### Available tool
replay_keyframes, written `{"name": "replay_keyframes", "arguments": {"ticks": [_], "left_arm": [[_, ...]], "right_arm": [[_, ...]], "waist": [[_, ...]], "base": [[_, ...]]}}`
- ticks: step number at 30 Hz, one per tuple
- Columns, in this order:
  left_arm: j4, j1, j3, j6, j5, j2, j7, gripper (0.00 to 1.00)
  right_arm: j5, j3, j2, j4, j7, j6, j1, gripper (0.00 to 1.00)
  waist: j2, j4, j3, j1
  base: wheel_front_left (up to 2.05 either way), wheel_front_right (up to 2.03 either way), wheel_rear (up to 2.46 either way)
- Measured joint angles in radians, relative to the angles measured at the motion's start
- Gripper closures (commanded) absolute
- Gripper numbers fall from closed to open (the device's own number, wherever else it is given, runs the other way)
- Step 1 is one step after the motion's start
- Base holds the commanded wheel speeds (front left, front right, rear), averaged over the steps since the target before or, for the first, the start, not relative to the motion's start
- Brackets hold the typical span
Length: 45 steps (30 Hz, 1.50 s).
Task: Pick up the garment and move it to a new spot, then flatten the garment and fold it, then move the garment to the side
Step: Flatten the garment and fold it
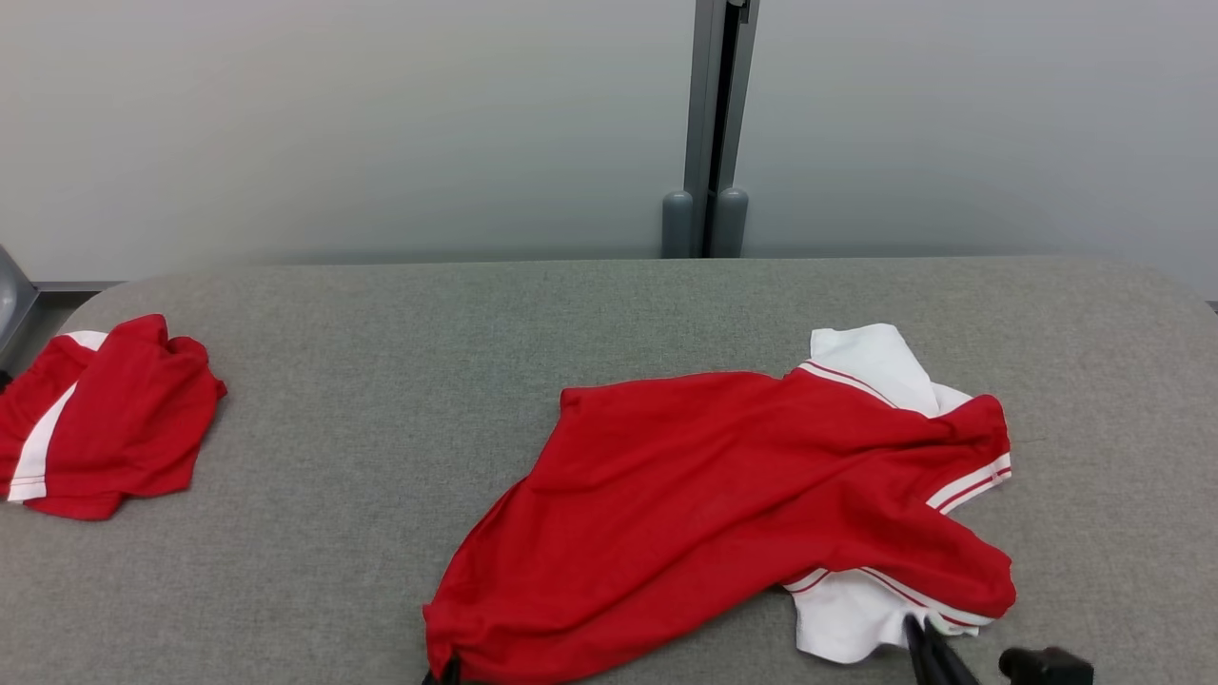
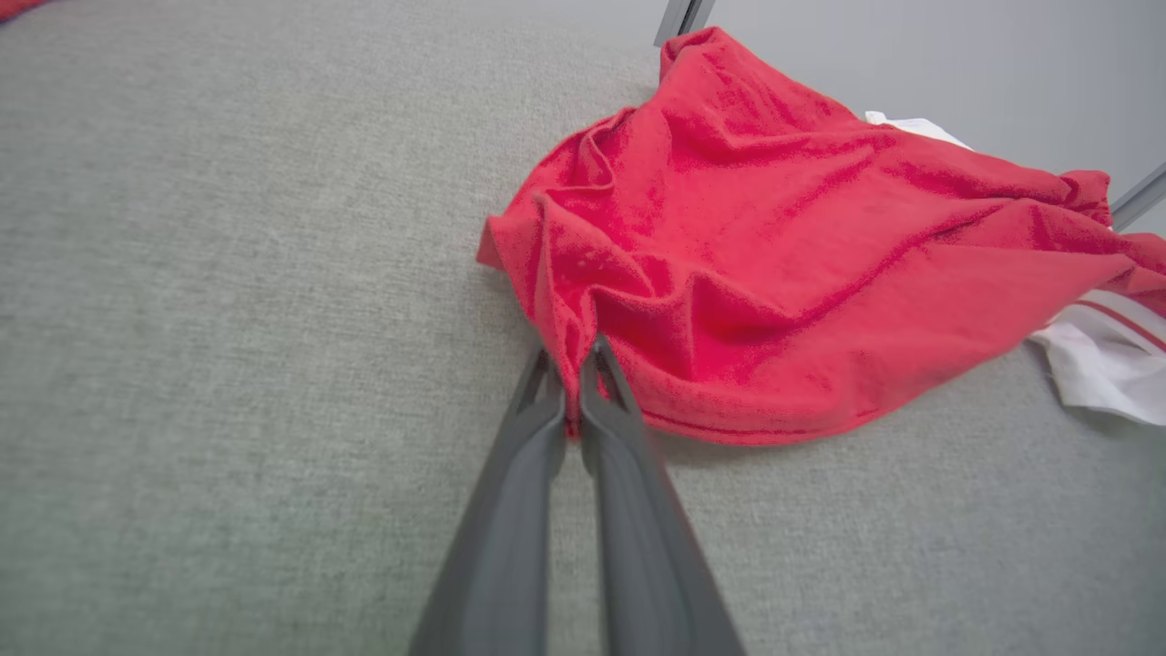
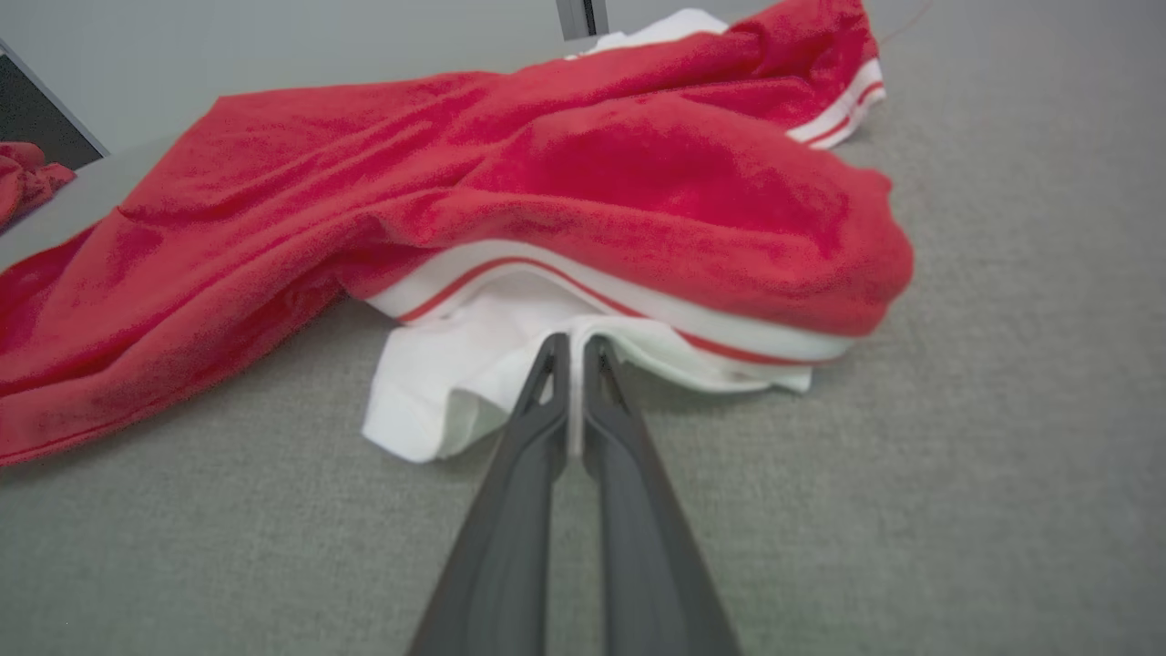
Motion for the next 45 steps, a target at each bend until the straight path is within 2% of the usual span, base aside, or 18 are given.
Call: {"name": "replay_keyframes", "arguments": {"ticks": [6, 9, 13, 19, 24, 28, 33, 39, 42, 45], "left_arm": [[-0.091, -0.108, 0.006, 0.0, -0.06, 0.056, 0.0, 1.0], [-0.112, -0.233, 0.0, 0.0, -0.08, 0.09, 0.001, 1.0], [-0.124, -0.451, -0.015, 0.0, -0.119, 0.142, 0.045, 1.0], [-0.08, -0.841, -0.033, 0.0, -0.195, 0.207, 0.135, 1.0], [0.021, -1.157, -0.041, 0.0, -0.218, 0.256, 0.189, 1.0], [0.104, -1.38, -0.082, 0.0, -0.22, 0.265, 0.214, 1.0], [0.202, -1.601, -0.111, 0.0, -0.253, 0.267, 0.207, 1.0], [0.3, -1.727, -0.179, 0.0, -0.295, 0.275, 0.163, 1.0], [0.323, -1.727, -0.216, 0.0, -0.337, 0.272, 0.129, 1.0], [0.332, -1.669, -0.27, 0.0, -0.367, 0.274, 0.089, 1.0]], "right_arm": [[-0.032, -0.011, -0.006, -0.185, -0.001, 0.0, -0.076, 1.0], [-0.039, 0.006, -0.04, -0.213, -0.001, 0.001, -0.184, 1.0], [-0.022, 0.058, -0.086, -0.204, -0.001, 0.001, -0.408, 1.0], [0.065, 0.124, -0.135, -0.112, 0.039, 0.001, -0.823, 1.0], [0.137, 0.127, -0.145, 0.018, 0.064, 0.001, -1.172, 1.0], [0.163, 0.118, -0.164, 0.132, 0.064, 0.001, -1.426, 1.0], [0.171, 0.126, -0.182, 0.263, 0.051, 0.001, -1.673, 1.0], [0.165, 0.199, -0.182, 0.357, 0.017, 0.001, -1.792, 1.0], [0.194, 0.241, -0.176, 0.373, 0.009, 0.001, -1.794, 1.0], [0.227, 0.294, -0.171, 0.369, 0.002, 0.001, -1.73, 1.0]], "waist": [[0.0, -0.012, 0.021, 0.0], [0.0002, -0.024, 0.046, 0.0001], [0.0002, -0.046, 0.106, 0.0003], [0.0004, -0.074, 0.224, 0.0003], [0.0006, -0.09, 0.316, 0.0005], [0.0005, -0.098, 0.369, 0.0003], [0.0006, -0.109, 0.426, 0.0002], [0.0003, -0.119, 0.461, 0.0], [0.0001, -0.121, 0.473, -0.0001], [0.0002, -0.119, 0.476, 0.0]], "base": [[0.0, 0.0, 0.0], [0.0, 0.0, 0.0], [0.0, 0.0, 0.0], [0.0, 0.0, 0.0], [0.0, 0.0, 0.0], [0.0, 0.0, 0.0], [0.0, 0.0, 0.0], [0.0, 0.0, 0.0], [0.0, 0.0, 0.0], [0.0, 0.0, 0.0]]}}
